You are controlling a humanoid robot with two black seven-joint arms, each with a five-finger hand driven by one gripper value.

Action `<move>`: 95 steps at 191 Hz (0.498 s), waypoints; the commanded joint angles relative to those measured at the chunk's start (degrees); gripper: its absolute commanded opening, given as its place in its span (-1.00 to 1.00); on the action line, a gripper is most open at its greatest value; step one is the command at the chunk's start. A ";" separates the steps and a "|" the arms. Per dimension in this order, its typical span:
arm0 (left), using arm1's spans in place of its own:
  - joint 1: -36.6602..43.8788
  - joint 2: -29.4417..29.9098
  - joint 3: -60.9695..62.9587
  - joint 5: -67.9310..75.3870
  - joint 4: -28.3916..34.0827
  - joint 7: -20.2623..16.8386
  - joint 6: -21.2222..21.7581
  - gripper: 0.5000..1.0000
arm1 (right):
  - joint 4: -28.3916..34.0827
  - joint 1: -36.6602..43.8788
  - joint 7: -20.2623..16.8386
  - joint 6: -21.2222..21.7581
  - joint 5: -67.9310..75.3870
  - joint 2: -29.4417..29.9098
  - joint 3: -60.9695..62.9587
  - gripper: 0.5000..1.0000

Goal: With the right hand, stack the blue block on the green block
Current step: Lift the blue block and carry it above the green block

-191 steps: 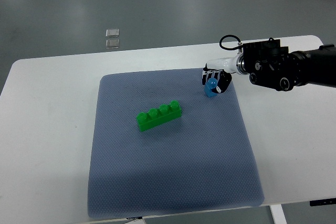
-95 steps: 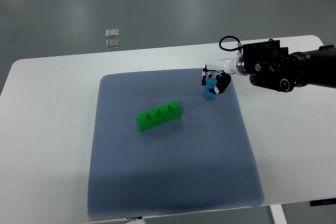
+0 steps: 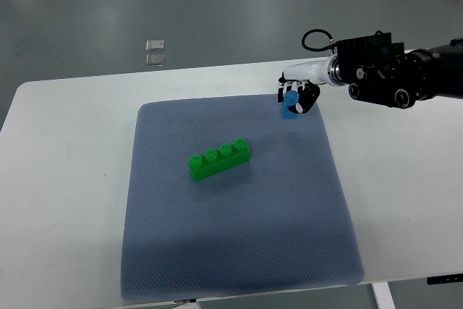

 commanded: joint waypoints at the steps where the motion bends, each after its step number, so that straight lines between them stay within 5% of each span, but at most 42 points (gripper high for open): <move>1: 0.00 0.00 0.00 0.00 0.00 0.00 0.00 1.00 | 3.29 4.19 0.17 0.03 0.00 -0.55 -1.25 -0.93; 95: 0.00 0.00 0.00 0.00 0.00 0.00 0.00 1.00 | 20.26 24.84 4.65 0.12 0.27 1.91 -3.09 -0.91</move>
